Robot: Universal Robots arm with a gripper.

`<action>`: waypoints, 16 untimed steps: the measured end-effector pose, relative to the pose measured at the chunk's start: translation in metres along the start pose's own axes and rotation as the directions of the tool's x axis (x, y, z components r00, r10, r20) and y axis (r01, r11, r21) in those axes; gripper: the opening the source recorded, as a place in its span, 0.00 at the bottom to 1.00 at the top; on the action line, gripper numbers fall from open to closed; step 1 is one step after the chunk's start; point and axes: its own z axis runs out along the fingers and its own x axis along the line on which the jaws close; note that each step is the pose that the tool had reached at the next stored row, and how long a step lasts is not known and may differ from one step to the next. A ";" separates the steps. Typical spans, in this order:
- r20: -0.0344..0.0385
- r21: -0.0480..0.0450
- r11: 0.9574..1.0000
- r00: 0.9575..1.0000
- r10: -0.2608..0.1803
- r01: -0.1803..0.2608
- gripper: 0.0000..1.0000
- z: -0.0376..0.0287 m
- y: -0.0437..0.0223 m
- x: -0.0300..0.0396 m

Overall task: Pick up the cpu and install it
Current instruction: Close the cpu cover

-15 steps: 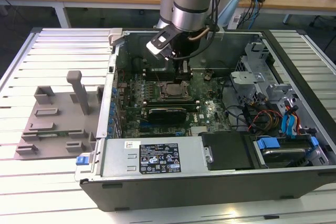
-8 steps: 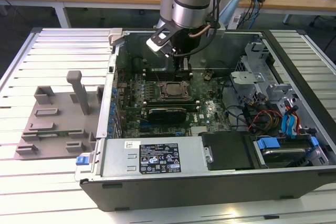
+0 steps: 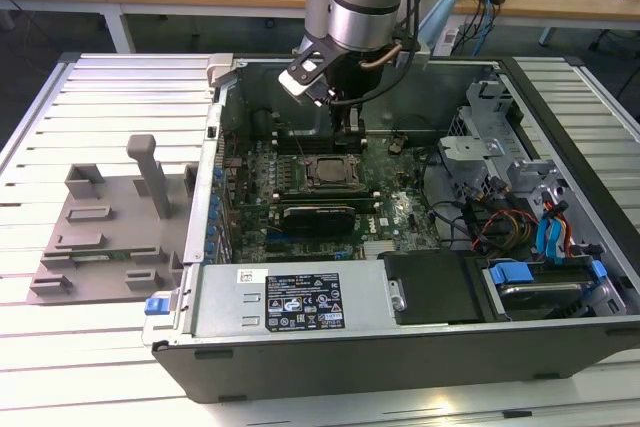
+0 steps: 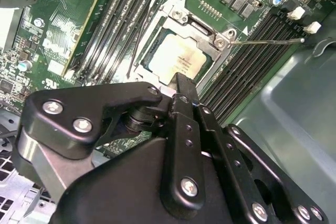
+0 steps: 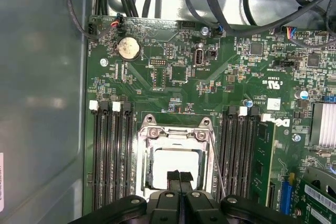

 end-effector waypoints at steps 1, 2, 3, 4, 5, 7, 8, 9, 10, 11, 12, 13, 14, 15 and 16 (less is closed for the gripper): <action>0.000 0.000 1.000 1.000 0.000 0.000 0.11 -0.0008 0.0000 0.0000; 0.000 0.000 1.000 1.000 0.000 0.000 0.11 -0.0013 -0.0001 0.0000; 0.000 0.000 1.000 1.000 0.000 0.000 0.11 -0.0017 -0.0001 0.0000; 0.000 0.000 1.000 1.000 0.000 0.000 0.11 -0.0028 -0.0001 0.0000; 0.000 0.000 1.000 1.000 0.000 0.000 0.11 -0.0033 -0.0002 -0.0001; 0.000 0.000 1.000 1.000 0.000 0.000 0.11 -0.0058 -0.0003 -0.0001; 0.000 0.000 1.000 1.000 0.000 0.000 0.11 -0.0074 -0.0004 -0.0001; 0.000 0.000 1.000 1.000 0.000 0.000 0.11 -0.0090 -0.0005 -0.0002; 0.000 0.000 1.000 1.000 0.000 0.000 0.11 -0.0108 -0.0005 -0.0002; 0.000 0.000 1.000 1.000 0.000 0.000 0.11 -0.0120 -0.0006 -0.0002; 0.000 0.000 1.000 1.000 0.000 0.000 0.11 -0.0130 -0.0007 -0.0003; 0.000 0.000 1.000 1.000 0.000 0.000 0.11 -0.0137 -0.0007 -0.0003; 0.000 0.000 1.000 1.000 0.000 0.000 0.11 -0.0155 -0.0008 -0.0003; 0.000 0.000 1.000 1.000 0.000 0.000 0.11 -0.0177 -0.0009 -0.0004; 0.000 0.000 1.000 1.000 0.000 0.000 0.11 -0.0198 -0.0010 -0.0004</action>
